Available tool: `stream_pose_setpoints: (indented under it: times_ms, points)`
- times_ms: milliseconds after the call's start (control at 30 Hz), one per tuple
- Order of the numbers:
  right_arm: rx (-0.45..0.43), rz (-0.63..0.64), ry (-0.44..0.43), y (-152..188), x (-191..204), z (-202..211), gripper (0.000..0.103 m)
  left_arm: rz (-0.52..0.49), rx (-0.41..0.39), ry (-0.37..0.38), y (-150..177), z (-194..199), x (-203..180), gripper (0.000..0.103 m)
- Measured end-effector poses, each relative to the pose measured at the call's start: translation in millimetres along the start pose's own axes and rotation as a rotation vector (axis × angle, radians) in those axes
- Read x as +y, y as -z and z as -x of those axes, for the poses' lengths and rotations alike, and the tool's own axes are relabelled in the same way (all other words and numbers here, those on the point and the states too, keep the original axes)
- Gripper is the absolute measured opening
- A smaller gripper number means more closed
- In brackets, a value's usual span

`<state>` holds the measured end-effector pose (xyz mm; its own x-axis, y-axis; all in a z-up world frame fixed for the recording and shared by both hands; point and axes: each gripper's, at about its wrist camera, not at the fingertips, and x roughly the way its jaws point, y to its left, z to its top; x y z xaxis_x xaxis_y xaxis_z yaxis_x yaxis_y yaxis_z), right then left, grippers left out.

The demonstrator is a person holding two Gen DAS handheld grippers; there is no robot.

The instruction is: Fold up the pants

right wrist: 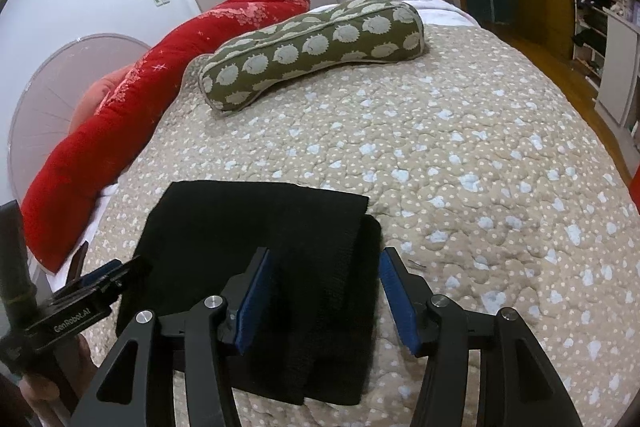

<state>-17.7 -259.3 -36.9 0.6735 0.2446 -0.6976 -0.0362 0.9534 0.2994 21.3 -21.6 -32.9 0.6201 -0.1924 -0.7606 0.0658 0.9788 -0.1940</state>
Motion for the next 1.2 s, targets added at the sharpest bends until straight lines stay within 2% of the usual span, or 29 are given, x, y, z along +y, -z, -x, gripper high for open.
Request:
stream_pose_setpoints:
  times_ms: [400, 700, 833, 1200]
  points:
    - [0.037, -0.006, -0.007, 3, -3, -16, 0.061, -0.005, 0.012, 0.006, -1, -8, -2, 0.079]
    - [0.054, -0.058, -0.068, 7, -15, -23, 0.068, -0.009, 0.035, 0.062, -5, -21, -4, 0.085]
    - [0.075, -0.118, -0.137, 9, -24, -31, 0.072, -0.003, 0.039, 0.087, -6, -26, -3, 0.086]
    - [0.061, -0.102, -0.163, 11, -16, -43, 0.08, 0.011, 0.031, 0.11, -7, -33, -4, 0.087]
